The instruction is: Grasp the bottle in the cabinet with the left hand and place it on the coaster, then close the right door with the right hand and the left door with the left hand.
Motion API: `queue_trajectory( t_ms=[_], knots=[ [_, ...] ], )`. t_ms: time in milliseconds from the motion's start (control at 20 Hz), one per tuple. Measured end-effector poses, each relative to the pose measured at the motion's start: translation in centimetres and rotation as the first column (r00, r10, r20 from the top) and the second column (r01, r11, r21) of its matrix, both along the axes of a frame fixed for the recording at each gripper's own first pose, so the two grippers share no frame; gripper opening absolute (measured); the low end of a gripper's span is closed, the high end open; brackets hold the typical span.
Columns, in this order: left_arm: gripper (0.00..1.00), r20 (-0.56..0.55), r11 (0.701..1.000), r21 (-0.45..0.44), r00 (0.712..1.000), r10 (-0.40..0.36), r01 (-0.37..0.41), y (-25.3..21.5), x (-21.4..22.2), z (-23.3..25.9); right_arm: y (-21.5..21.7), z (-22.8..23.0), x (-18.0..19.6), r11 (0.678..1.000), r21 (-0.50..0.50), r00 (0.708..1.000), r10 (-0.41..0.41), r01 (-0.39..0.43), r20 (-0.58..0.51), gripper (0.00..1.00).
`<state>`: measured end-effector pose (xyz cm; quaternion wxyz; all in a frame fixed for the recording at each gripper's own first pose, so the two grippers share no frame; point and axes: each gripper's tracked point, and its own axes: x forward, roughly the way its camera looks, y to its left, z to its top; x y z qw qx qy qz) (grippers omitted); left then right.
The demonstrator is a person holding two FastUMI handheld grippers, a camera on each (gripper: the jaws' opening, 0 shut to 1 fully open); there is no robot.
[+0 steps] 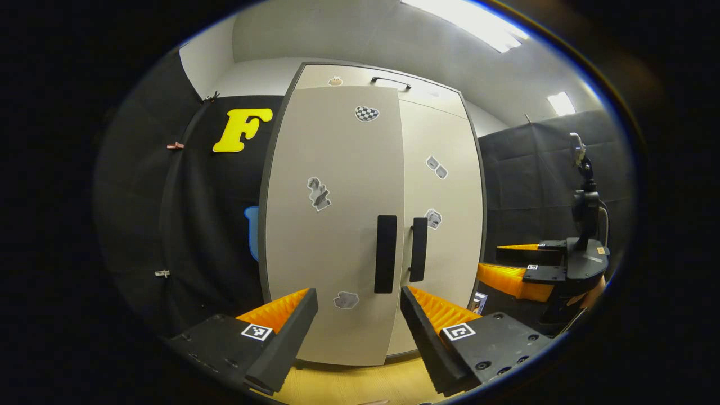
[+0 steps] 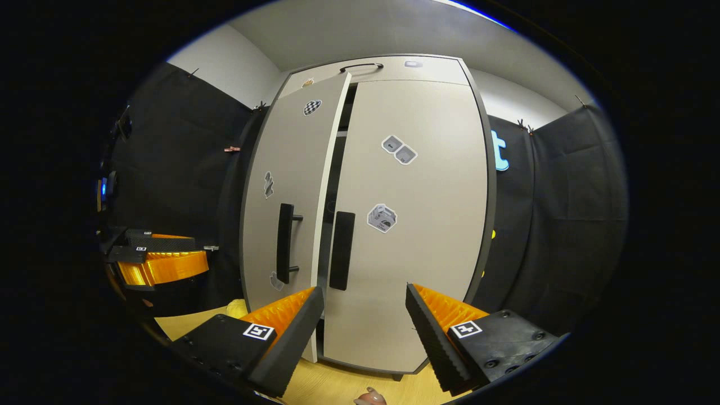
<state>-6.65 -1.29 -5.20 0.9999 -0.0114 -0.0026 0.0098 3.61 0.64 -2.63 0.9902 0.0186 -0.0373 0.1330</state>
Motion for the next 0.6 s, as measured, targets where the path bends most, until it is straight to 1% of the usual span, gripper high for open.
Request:
queue_trajectory(
  t_ms=[250, 400, 600],
  knots=[
    [0.94, -0.007, 1.000, 0.014, 1.000, -0.012, 0.012, -0.4, 0.8, -0.3, -0.4, -0.1, 0.4, 1.000, 0.004, 1.000, -0.007, 0.007, -0.002, 0.97],
    [0.94, -0.002, 0.999, 0.012, 0.999, -0.037, 0.037, -0.8, 1.3, -0.4, -0.4, -0.2, 0.6, 1.000, 0.002, 1.000, -0.006, 0.006, -0.002, 0.98],
    [0.94, 0.006, 0.999, 0.029, 1.000, -0.019, 0.019, -0.7, 1.2, -0.3, -0.5, -0.2, 0.9, 1.000, -0.003, 1.000, -0.006, 0.006, 0.000, 0.98]
  ],
)
